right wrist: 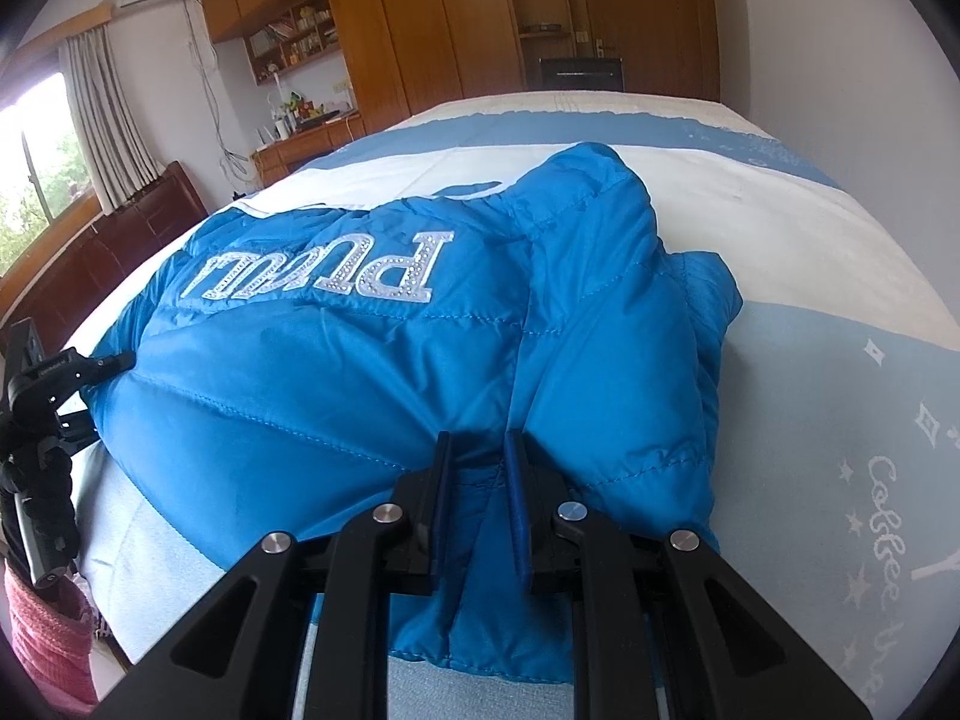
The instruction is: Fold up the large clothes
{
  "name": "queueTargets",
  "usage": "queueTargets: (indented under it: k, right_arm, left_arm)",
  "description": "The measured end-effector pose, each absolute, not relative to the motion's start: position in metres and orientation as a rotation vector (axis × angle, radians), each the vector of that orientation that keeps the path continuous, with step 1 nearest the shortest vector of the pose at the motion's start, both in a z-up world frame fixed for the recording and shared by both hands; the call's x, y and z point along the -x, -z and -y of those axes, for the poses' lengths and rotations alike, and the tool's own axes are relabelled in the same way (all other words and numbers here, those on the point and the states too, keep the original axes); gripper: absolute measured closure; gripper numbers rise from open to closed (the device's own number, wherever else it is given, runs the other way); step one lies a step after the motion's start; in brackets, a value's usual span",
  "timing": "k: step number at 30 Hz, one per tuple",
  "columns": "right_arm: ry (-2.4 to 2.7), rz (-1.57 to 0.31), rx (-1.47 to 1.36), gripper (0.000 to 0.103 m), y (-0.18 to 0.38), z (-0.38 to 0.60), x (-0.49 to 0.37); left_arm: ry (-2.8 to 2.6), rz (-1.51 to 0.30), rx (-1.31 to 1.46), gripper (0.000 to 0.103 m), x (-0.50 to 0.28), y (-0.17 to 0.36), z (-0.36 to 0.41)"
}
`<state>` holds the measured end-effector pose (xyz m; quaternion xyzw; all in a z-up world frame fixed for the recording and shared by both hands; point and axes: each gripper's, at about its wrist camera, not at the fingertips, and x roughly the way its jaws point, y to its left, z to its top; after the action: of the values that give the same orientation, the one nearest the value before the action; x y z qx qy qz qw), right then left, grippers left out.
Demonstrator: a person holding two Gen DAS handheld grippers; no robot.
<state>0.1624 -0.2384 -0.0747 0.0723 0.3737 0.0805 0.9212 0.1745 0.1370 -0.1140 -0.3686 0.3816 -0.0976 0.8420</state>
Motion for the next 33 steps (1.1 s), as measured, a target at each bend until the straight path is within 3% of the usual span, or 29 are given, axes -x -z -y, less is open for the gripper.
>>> queueTargets:
  k: [9,19,33]
  right_arm:
    - [-0.230,-0.787,-0.250,0.078,0.048,0.264,-0.155]
    - [-0.222,-0.791,-0.271,0.078,0.031,0.288,-0.150]
    - [-0.169,-0.727,-0.240,0.077,-0.010,0.309,-0.119]
  left_arm:
    - [0.197,-0.798,0.727,0.065,-0.173,0.094,-0.134]
    - [0.158,-0.685,0.561,0.072,-0.160,0.037,-0.100]
    - [0.359,-0.536,0.195,0.073,-0.150,-0.065,0.048]
